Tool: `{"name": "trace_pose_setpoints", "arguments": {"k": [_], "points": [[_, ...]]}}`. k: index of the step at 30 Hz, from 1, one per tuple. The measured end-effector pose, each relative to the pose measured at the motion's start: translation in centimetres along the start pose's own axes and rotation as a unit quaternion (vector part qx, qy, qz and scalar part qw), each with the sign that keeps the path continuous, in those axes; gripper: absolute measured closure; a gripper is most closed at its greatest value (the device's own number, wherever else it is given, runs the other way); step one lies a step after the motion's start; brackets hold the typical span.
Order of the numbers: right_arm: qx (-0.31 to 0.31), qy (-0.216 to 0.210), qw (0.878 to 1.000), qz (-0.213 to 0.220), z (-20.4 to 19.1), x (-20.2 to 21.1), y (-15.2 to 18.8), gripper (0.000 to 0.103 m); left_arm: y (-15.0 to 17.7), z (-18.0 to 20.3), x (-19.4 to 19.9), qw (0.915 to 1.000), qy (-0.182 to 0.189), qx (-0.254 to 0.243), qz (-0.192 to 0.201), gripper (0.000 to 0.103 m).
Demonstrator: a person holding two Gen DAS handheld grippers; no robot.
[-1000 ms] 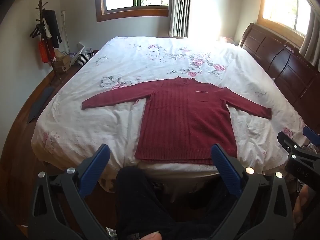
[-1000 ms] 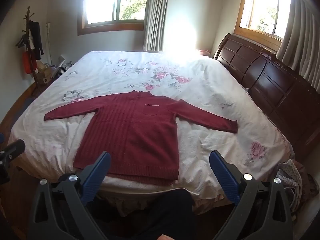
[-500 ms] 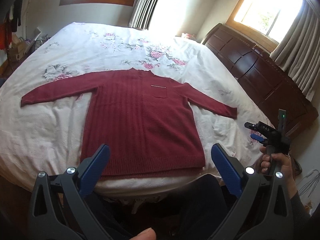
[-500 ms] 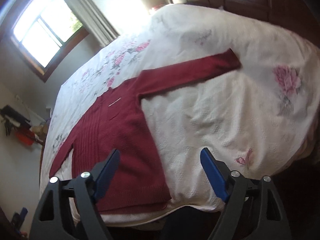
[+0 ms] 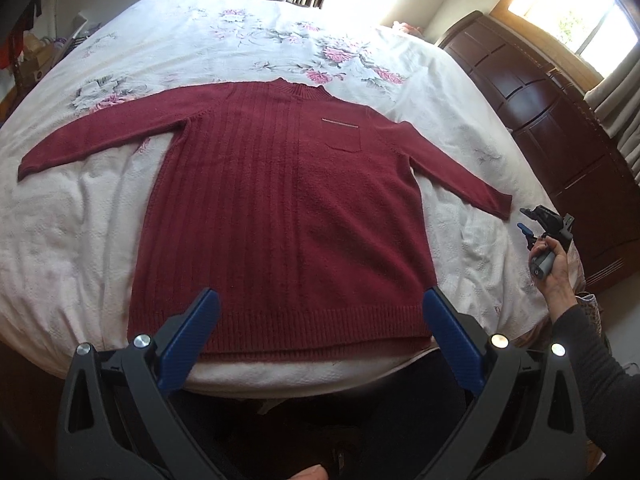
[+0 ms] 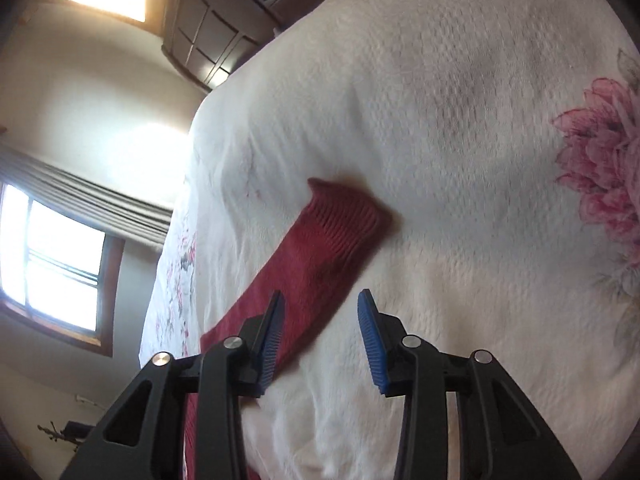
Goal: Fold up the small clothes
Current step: 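Reach the right gripper to a sweater sleeve cuff and grasp it, then carry the cuff across the sweater body with the right gripper while the left gripper grasps it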
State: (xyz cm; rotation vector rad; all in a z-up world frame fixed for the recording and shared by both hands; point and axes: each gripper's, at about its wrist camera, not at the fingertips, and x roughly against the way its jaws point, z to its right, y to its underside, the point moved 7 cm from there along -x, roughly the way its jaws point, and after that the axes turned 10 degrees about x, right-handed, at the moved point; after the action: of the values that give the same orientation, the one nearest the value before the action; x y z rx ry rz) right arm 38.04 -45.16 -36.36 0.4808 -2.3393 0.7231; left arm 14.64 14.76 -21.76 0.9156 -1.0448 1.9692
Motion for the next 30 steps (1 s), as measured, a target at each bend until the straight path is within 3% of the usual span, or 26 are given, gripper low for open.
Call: {"name": "trace_pose_setpoints", "arguments": {"k": [7,17,18,19,24,30], "points": [[-0.036,0.041,0.999,0.002,2.1,-4.9,-3.0,0.063,0.1,1.2,-3.1,0.9997,0.003,-0.003,-0.026,0.003],[-0.008,0.059,0.998,-0.011,1.3,-8.5,-4.6,0.062,0.6,-0.1,-4.5,0.9989,-0.005,0.023,-0.041,0.003],[-0.003,0.057,0.998,-0.012,0.8,-8.6,-4.5,0.072,0.6,-0.4,-4.4,0.9987,-0.001,0.032,-0.04,0.003],[0.002,0.053,0.998,-0.017,0.3,-8.8,-4.4,0.09,0.5,-0.7,-4.3,0.9982,0.004,0.044,-0.04,0.003],[0.042,0.032,0.999,-0.007,-4.0,-7.4,-5.7,0.093,0.0,-1.9,-3.7,0.9935,0.038,0.1,-0.039,0.003],[0.137,-0.013,0.99,0.011,-14.3,-3.5,-6.8,0.093,-1.1,-3.7,-3.1,0.9832,0.076,0.16,-0.044,0.003]]}}
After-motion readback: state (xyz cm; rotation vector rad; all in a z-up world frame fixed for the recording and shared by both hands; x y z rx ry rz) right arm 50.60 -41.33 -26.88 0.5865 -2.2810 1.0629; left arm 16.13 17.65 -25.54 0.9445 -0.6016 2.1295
